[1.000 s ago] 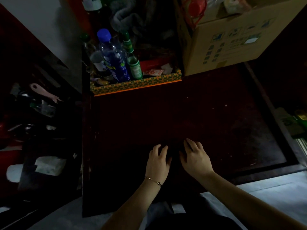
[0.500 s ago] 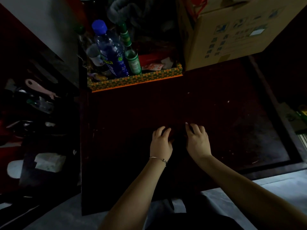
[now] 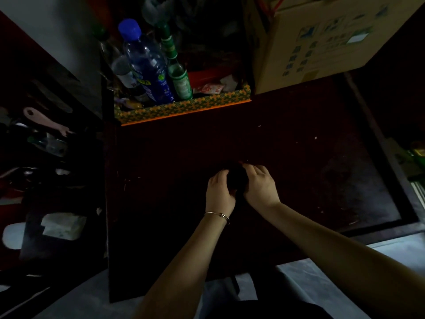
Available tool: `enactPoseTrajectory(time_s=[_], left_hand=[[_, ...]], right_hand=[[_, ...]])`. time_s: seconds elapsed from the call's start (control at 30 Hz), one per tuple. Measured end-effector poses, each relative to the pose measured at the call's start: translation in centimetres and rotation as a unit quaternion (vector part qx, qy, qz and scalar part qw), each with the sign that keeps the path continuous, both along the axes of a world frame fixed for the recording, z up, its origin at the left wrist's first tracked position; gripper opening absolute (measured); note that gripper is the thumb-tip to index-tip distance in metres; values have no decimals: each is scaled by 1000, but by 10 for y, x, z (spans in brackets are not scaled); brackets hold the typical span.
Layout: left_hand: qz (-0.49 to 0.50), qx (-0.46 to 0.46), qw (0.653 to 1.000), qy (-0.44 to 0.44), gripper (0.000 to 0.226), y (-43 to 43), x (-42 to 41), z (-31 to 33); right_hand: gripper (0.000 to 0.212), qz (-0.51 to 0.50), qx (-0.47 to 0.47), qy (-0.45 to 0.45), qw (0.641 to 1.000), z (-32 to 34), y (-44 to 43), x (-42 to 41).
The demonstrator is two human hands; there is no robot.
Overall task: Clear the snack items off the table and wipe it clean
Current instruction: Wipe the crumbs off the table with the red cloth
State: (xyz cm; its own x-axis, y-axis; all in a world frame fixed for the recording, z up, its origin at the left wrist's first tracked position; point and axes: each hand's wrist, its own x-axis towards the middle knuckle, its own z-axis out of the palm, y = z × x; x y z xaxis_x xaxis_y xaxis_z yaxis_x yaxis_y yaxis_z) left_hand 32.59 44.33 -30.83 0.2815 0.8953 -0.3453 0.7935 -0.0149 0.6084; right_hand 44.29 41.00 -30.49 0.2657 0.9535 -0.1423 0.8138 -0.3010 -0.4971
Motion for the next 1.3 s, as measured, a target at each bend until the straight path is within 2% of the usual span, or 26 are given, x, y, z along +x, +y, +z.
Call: enactPoseTrajectory(time_s=[0.23,0.37,0.53,0.77,0.83,0.93,1.1,1.3], left_hand=[[77,-63,994,-43,58,-8,-19,1],[86,-83,990,-72,57,-22,-36,-1],[73,-126,983,-110,58,-29,-53,5],[1,-147,975,-163,57,-1,-62,33],[-8,-131,973,-191,55,9,-57,46],[-9,-125,958,-256,52,26,-46,67],[22,-183,903,-389,47,42,-27,107],[2,-180,885,-429,48,42,-7,127]], right_hand=[[43,-55,-28,93,994,1,-14,-23],[32,-111,-62,207,970,2,-24,-38],[20,-201,-105,396,890,11,-31,-49],[28,-302,-90,568,760,30,-24,-51],[29,-311,-59,589,744,43,-15,-46],[28,-289,-20,608,739,68,-2,-34],[22,-274,56,647,709,110,10,-18],[24,-288,102,635,710,141,2,-10]])
